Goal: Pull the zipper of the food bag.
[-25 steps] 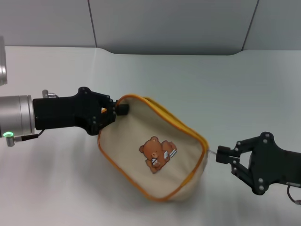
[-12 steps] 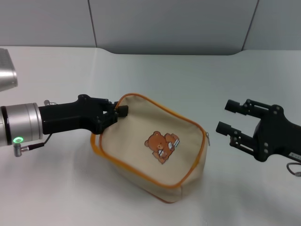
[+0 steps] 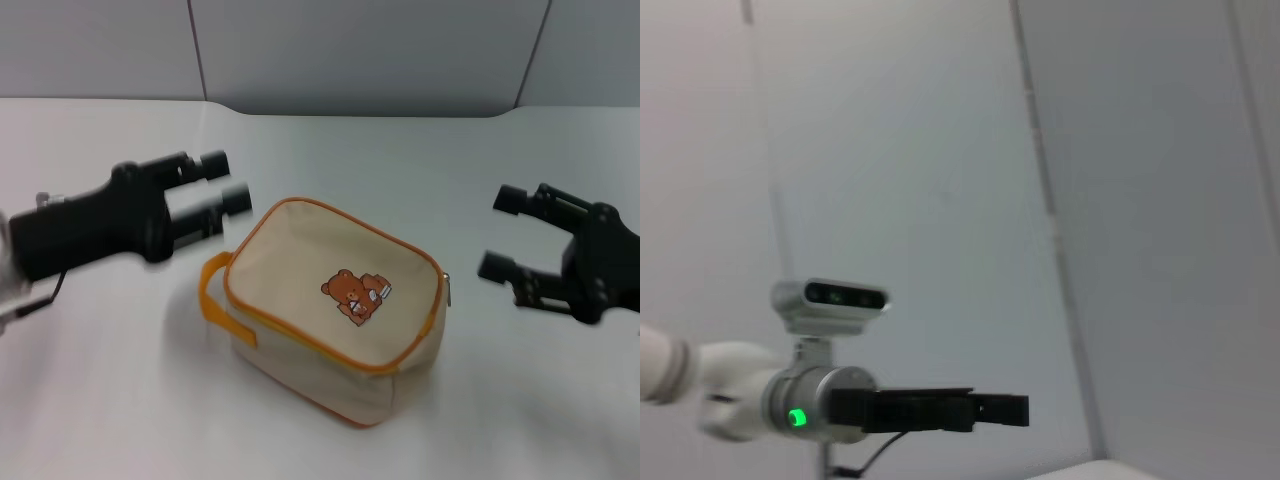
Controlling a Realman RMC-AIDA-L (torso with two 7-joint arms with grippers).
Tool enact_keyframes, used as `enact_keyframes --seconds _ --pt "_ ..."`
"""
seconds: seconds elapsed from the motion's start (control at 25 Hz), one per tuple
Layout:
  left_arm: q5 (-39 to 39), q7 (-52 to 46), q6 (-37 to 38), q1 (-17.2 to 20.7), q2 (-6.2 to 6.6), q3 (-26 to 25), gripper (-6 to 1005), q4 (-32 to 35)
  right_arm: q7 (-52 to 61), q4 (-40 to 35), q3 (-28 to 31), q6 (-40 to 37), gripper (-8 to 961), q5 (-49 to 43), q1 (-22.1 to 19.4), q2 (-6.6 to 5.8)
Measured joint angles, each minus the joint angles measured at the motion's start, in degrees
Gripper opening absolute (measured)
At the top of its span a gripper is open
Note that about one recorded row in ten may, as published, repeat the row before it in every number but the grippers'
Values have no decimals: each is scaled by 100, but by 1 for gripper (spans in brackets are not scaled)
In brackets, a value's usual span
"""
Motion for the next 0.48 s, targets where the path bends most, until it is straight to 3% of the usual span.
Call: enact_keyframes --seconds 0.04,0.08,0.2,0.28,0.36,0.48 --pt "0 0 0 0 0 0 464 0 0 0 0 0 797 0 0 0" --pt "34 114 301 9 60 137 500 -22 77 -19 -31 -364 843 -311 70 -106" --pt "77 184 719 9 158 653 614 -43 107 -29 -35 -654 843 -835 185 -177" --pt "104 165 742 43 158 1045 692 -46 136 -36 -34 -676 843 -1121 257 -177" --pt "139 164 714 60 144 1091 770 -47 144 -38 -35 -661 843 -1224 282 -167" --pt "305 163 672 83 109 1134 780 -49 130 -87 -25 -533 843 -1336 305 -101"
